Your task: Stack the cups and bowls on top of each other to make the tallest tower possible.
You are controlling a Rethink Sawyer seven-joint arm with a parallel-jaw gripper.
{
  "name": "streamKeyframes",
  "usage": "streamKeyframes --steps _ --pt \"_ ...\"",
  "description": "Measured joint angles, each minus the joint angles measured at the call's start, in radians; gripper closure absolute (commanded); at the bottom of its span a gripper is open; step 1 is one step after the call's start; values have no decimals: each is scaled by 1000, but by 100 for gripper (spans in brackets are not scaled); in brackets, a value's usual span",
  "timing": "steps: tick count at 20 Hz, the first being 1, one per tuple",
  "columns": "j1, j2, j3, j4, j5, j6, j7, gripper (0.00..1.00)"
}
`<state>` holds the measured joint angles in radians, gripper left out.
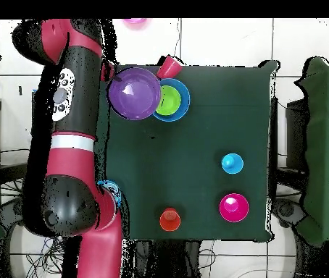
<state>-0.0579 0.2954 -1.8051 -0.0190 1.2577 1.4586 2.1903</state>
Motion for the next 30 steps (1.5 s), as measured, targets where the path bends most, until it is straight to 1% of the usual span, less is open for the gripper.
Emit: streamKeyframes --steps 3,7,13,19,30 --pt "-9 16 -39 3 36 -4 -1 100" --pt "-27 30 -66 4 52 -25 -11 100" --pt "-65 47 -74 7 52 -71 -31 100" --pt "-96 48 -75 13 55 -83 -45 100" --pt "-107 48 -87 26 69 -83 -69 100"
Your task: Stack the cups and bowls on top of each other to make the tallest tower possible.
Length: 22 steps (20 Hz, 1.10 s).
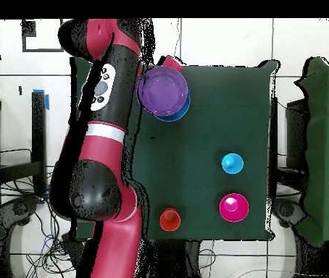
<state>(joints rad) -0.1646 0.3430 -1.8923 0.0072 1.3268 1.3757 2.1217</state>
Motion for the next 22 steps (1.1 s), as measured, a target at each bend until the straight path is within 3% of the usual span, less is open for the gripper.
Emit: streamKeyframes --steps 22 --pt "0 0 -18 9 16 0 0 100"
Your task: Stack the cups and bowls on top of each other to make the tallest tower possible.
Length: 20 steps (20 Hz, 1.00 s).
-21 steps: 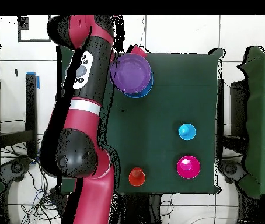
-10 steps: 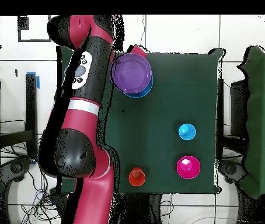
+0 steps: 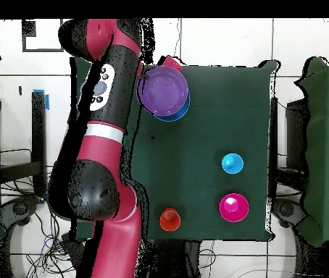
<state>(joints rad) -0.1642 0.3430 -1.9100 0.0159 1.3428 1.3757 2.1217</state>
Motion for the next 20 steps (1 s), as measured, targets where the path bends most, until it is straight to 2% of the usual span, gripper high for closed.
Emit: streamKeyframes --steps 9,14,20 --pt "0 0 21 0 -5 0 0 100" --pt "1 1 50 0 -40 0 0 100" --pt "1 1 100 0 -113 0 0 100"
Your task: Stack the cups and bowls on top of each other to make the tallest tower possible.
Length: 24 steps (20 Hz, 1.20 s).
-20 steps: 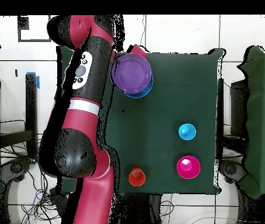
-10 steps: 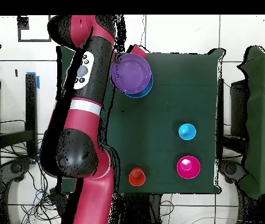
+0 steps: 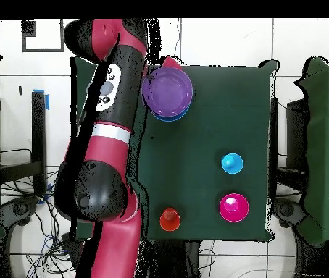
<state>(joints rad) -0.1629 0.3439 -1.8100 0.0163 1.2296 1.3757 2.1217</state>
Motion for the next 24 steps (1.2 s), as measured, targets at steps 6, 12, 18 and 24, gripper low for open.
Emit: streamKeyframes --steps 6,12,18,24 --pt "-1 0 44 0 -59 0 -1 100" --pt "-1 1 75 0 -81 0 -1 100" --pt "1 3 83 0 -82 0 -1 100" --pt "7 6 86 0 -83 0 -1 100"
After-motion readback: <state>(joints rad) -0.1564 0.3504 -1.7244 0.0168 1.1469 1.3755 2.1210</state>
